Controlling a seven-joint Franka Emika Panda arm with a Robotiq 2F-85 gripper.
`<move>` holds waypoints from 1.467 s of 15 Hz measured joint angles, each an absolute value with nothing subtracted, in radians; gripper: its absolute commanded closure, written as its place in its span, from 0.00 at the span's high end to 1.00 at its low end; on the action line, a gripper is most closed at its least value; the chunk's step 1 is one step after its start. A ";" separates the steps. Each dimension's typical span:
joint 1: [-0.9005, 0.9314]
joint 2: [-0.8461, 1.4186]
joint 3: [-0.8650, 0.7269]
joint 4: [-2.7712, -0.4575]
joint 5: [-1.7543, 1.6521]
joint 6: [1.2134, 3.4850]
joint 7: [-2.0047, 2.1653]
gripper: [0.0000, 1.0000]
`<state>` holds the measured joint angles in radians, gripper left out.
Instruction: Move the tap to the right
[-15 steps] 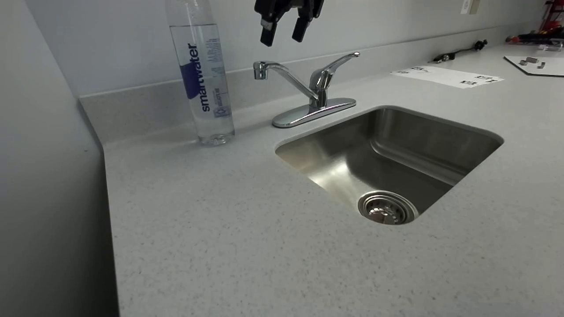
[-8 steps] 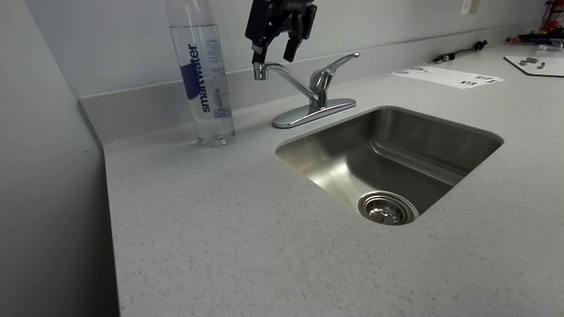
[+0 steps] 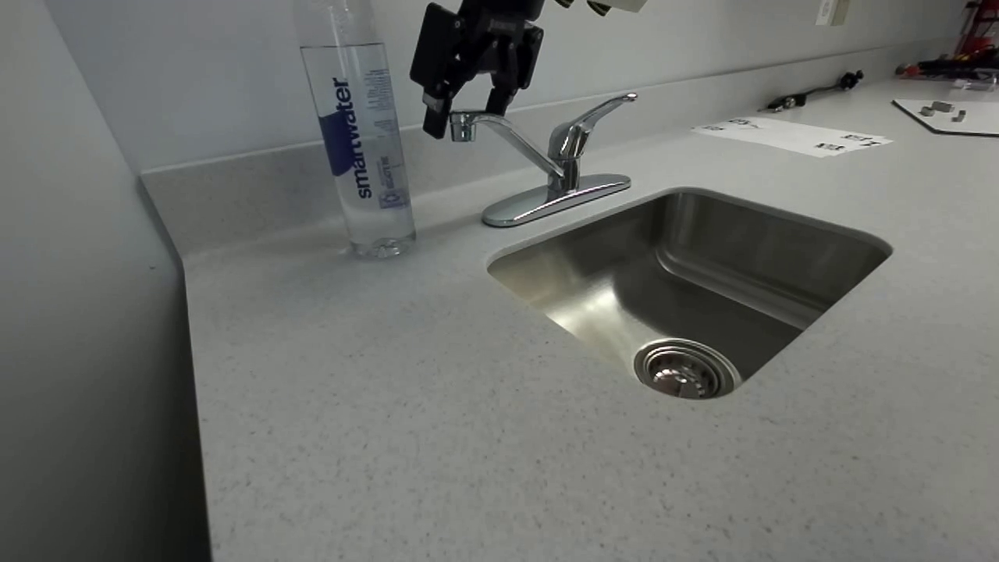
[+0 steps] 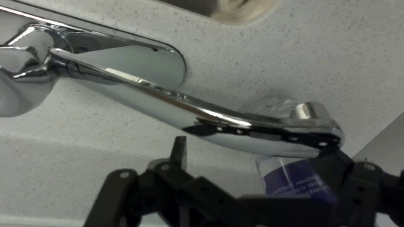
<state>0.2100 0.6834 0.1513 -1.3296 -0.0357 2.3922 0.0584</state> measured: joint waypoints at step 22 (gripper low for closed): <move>0.163 0.487 0.173 -1.585 0.049 2.267 -0.038 1.00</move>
<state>0.1629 0.4872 0.1733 -1.5853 0.0486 2.2673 -0.0380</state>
